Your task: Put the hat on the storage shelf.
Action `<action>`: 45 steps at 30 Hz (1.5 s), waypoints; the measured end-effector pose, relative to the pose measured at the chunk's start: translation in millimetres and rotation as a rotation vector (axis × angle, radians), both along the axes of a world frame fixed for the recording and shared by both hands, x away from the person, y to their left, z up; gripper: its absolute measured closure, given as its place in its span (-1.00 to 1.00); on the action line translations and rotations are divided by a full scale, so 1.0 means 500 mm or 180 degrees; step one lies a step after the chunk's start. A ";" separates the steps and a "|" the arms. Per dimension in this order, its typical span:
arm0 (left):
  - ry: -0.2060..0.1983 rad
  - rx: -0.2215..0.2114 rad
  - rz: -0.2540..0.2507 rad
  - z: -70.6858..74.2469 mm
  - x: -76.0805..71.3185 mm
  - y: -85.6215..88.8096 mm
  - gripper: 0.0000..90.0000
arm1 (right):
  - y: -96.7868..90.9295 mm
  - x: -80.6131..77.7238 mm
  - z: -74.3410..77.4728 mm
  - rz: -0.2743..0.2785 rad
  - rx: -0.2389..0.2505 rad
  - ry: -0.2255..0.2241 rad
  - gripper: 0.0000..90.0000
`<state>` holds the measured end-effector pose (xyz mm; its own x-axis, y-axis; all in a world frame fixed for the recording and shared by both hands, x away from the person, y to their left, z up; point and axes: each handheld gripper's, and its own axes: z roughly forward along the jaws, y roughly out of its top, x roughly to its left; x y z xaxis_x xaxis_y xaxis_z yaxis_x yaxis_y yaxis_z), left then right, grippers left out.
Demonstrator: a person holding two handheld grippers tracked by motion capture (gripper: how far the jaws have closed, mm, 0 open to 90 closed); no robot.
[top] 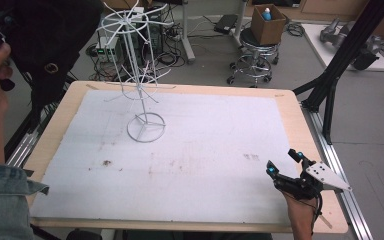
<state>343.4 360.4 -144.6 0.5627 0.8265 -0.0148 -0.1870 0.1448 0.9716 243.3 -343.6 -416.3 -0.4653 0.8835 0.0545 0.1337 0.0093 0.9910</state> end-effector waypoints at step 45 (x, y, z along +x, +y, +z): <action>0.0418 0.0400 0.0071 -0.152 -0.007 -0.050 0.47 | 0.048 0.058 0.003 0.0179 -0.0070 -0.0001 -0.76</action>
<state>340.0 335.6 -220.6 0.5442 0.8388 0.0170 -0.0591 0.0180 0.9981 272.4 -319.5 -414.9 -0.5142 0.8570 0.0351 0.1320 0.0386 0.9905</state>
